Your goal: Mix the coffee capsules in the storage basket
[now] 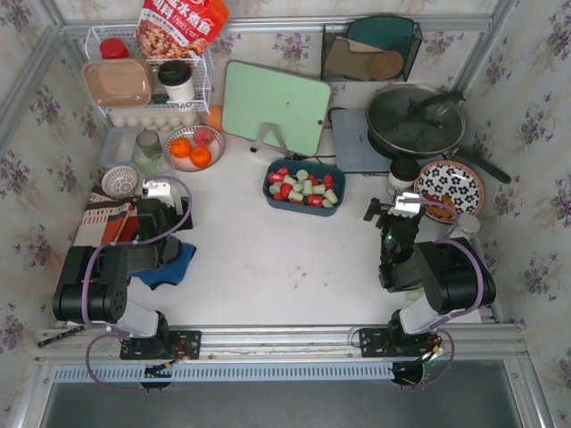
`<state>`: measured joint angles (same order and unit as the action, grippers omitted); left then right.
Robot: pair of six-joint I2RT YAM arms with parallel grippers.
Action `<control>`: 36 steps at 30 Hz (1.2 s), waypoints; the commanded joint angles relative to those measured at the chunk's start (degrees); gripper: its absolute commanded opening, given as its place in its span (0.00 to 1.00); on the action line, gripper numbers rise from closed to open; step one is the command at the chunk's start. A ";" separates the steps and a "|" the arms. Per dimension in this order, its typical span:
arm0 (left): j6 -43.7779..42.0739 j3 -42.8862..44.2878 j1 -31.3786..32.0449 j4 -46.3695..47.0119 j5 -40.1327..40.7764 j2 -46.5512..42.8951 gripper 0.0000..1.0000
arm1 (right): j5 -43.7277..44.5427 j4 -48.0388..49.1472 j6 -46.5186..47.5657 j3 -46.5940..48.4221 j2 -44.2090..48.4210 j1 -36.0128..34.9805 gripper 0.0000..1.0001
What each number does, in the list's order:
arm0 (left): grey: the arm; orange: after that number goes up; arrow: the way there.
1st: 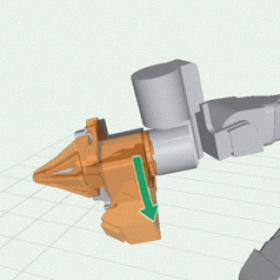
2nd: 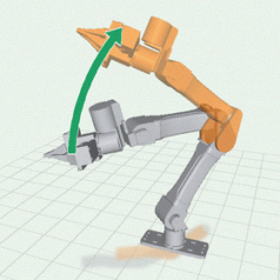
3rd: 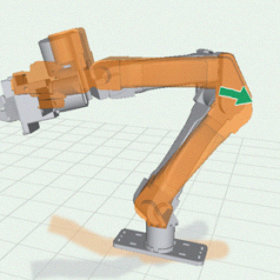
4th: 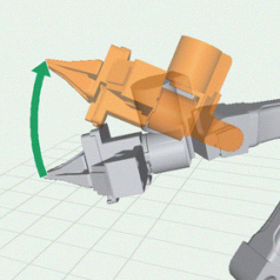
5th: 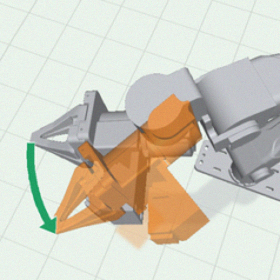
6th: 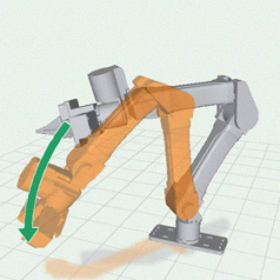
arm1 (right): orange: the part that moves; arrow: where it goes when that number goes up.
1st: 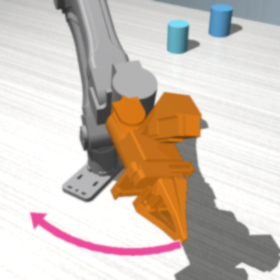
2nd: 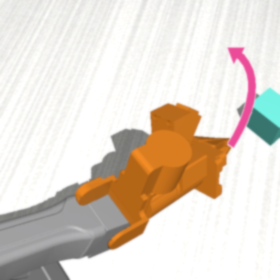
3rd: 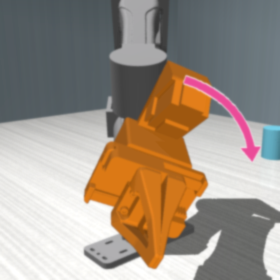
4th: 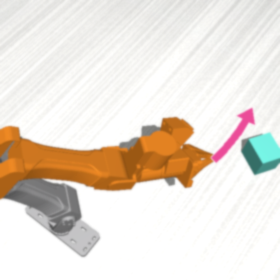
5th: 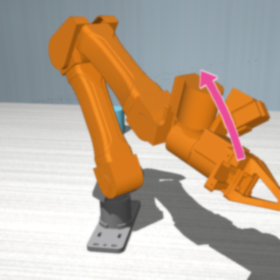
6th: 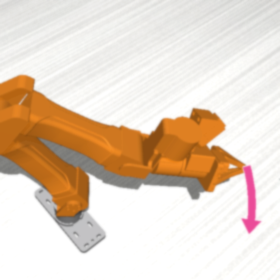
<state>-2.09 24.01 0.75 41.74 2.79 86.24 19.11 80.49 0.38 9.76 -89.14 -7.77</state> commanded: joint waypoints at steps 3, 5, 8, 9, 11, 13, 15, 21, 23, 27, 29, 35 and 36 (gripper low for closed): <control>0.02 0.34 -0.05 1.23 -0.24 -0.36 1.00 | 0.20 0.76 -0.03 0.17 -0.04 0.00 1.00; 0.05 0.34 -0.05 1.25 -0.24 -0.35 1.00 | 0.22 0.77 -0.03 0.19 0.06 0.01 1.00; 0.04 0.34 -0.04 1.20 -0.24 -0.36 1.00 | 0.22 0.71 -0.03 0.18 -0.03 -0.02 1.00; -0.01 0.34 -0.05 1.19 -0.24 -0.34 1.00 | 0.22 0.66 -0.03 0.17 0.03 0.03 1.00; 0.06 0.34 -0.05 1.19 -0.24 -0.41 1.00 | 0.21 0.72 -0.03 0.17 0.03 0.03 1.00; 0.06 0.34 -0.05 1.24 -0.24 -0.35 1.00 | 0.14 0.48 -0.03 0.32 -0.05 0.03 1.00; 0.06 0.34 -0.05 1.21 -0.24 -0.29 1.00 | 0.13 0.41 -0.11 0.31 0.02 -0.03 1.00; 0.04 0.34 -0.05 1.24 -0.24 -0.37 1.00 | 0.13 0.46 -0.03 0.27 -0.04 -0.03 1.00; 0.00 0.34 -0.05 1.24 -0.24 -0.31 1.00 | 0.08 0.54 -0.06 0.30 -0.04 0.03 1.00; 0.02 0.33 -0.05 1.22 -0.24 -0.37 1.00 | 0.14 0.39 -0.12 0.27 -0.04 -0.01 1.00; 0.01 0.34 -0.04 1.24 -0.24 -0.30 1.00 | 0.13 0.46 -0.12 0.27 0.00 0.06 1.00; 0.01 0.34 0.00 1.24 -0.24 -0.36 1.00 | -0.25 -0.36 -0.33 0.66 -0.06 0.22 1.00; 0.04 0.34 -0.05 1.20 -0.24 -0.32 1.00 | -1.76 -1.93 -0.99 1.31 -0.15 1.19 1.00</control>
<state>-2.09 24.01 0.75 41.74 2.79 86.24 19.11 80.42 0.38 9.82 -89.14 -7.75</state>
